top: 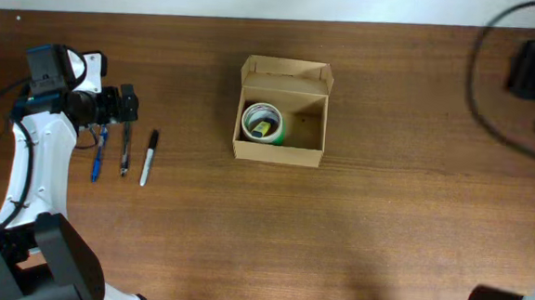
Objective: Pack container
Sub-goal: 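Carry the highlighter into the box and drop it inside the tape rolls, then move the left gripper down onto the blue pen and grasp it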
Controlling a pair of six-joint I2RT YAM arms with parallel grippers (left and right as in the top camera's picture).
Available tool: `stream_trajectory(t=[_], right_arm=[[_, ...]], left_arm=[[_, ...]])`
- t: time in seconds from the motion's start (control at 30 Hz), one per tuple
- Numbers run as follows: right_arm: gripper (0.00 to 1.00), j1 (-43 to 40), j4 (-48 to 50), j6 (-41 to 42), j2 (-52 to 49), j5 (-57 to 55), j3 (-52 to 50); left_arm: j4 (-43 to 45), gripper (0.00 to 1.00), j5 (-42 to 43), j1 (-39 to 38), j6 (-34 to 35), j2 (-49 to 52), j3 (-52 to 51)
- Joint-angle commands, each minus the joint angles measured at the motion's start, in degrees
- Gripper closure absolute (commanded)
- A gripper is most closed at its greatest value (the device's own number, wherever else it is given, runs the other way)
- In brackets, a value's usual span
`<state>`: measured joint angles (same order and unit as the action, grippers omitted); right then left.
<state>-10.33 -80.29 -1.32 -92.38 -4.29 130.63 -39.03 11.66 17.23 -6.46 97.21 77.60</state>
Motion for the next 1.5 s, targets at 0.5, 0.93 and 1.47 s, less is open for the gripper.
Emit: stream_trajectory(t=[0.5,0.93,1.47], right_arm=[[0.01,-16.7,-2.6,11.3,-13.29,13.75,-22.16],[0.01,-16.7,-2.43,11.28,-13.33,13.81,-23.28],[0.01,-16.7,-3.04,11.28,-13.33,13.79,-23.28]], left_arm=[[-18.86,0.01,-2.21,-2.51,-8.22,0.2,17.51],[-20.72,0.01,-15.93,-2.05,-9.49,16.55,17.27],[-21.35,0.11,-12.92,2.51,-9.05,27.02,17.27]])
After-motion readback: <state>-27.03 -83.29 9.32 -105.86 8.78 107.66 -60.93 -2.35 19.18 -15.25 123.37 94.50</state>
